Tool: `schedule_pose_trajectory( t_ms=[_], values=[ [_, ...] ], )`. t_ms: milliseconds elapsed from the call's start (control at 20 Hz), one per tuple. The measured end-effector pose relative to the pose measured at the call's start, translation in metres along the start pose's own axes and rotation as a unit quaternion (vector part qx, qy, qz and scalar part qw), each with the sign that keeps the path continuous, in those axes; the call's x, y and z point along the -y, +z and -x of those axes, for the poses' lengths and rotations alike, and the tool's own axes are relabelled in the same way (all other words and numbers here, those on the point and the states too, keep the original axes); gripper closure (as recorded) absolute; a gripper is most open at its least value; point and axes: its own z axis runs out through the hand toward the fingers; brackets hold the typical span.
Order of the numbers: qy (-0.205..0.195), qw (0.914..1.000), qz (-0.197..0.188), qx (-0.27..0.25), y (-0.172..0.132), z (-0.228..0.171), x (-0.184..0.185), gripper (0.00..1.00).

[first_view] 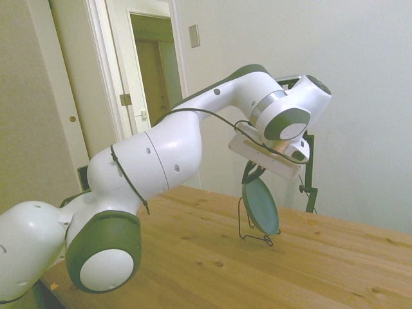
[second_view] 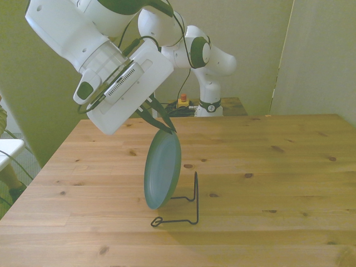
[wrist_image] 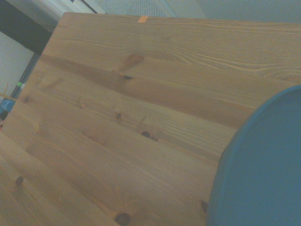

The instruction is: Load the plate

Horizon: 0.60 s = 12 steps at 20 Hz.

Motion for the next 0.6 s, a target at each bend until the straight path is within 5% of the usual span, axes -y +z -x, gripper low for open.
schedule_pose_trajectory(
  t_ms=[600],
  values=[
    [-0.026, 0.9992, -0.022, 0.023, 0.011, -0.002, -0.009, 1.0]
  ],
)
